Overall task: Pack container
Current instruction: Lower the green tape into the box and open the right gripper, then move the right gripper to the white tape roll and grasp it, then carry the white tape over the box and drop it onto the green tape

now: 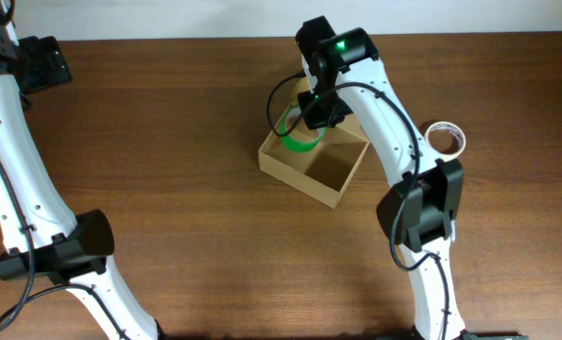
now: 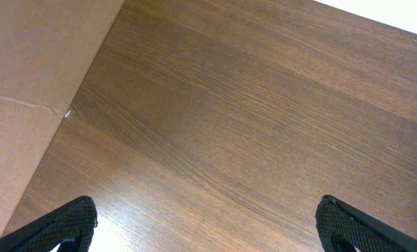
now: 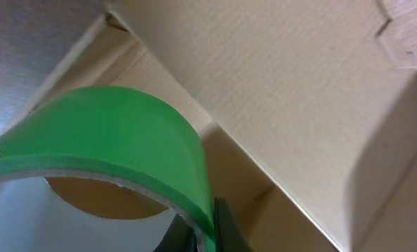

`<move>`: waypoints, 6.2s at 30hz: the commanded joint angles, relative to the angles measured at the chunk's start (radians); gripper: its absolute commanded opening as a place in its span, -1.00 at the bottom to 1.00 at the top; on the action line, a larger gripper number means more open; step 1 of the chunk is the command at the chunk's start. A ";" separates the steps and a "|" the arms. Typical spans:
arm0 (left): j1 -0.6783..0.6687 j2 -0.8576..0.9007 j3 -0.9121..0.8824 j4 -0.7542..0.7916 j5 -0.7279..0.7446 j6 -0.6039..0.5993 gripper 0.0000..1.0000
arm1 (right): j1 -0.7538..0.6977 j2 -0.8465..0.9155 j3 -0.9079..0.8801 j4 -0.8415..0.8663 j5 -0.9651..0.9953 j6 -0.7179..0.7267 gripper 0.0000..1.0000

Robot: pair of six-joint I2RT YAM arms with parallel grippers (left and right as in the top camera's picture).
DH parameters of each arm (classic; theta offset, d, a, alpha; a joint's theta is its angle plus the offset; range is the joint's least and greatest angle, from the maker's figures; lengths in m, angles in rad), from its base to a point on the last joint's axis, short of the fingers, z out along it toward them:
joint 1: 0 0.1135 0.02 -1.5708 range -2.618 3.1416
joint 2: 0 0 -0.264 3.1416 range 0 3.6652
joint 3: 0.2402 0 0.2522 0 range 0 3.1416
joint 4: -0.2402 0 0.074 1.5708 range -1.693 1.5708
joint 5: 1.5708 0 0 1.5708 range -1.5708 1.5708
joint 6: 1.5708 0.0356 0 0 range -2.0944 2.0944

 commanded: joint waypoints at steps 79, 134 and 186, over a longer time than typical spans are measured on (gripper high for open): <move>0.004 0.008 -0.004 -0.002 0.010 0.012 1.00 | 0.004 0.040 -0.275 0.298 0.055 0.023 -0.92; 0.004 0.008 -0.004 -0.002 0.010 0.012 1.00 | -0.783 -0.391 -0.867 0.495 -0.298 0.340 0.13; 0.004 0.008 -0.004 -0.002 0.010 0.012 1.00 | -0.785 -0.218 -0.867 0.589 -0.154 0.589 -0.40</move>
